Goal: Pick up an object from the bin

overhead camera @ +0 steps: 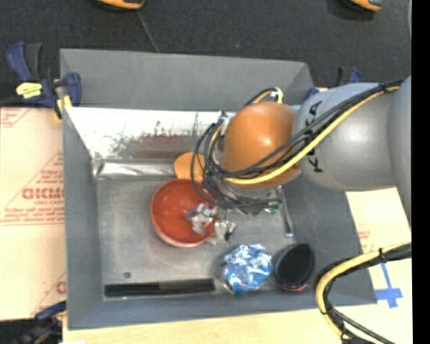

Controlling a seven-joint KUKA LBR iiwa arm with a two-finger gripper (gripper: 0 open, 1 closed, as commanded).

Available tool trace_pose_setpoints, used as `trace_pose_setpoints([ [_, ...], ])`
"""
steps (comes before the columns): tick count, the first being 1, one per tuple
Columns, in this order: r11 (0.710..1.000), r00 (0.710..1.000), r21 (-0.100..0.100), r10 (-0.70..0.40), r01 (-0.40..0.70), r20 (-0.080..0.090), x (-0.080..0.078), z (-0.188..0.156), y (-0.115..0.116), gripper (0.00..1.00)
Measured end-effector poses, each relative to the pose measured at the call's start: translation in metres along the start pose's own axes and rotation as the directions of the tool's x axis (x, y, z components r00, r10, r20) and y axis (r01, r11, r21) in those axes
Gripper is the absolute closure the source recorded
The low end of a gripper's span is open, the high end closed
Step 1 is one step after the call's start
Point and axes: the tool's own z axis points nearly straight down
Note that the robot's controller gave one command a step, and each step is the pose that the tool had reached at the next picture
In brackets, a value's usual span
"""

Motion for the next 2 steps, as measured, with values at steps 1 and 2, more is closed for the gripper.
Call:
trace_pose_setpoints([
  [1,1.000,1.000,0.000,0.001,-0.001,0.000,0.0000,0.0000,0.0001,1.00],
  [2,1.000,1.000,-0.001,0.001,-0.001,0.000,-0.0001,0.0000,0.0001,1.00],
])
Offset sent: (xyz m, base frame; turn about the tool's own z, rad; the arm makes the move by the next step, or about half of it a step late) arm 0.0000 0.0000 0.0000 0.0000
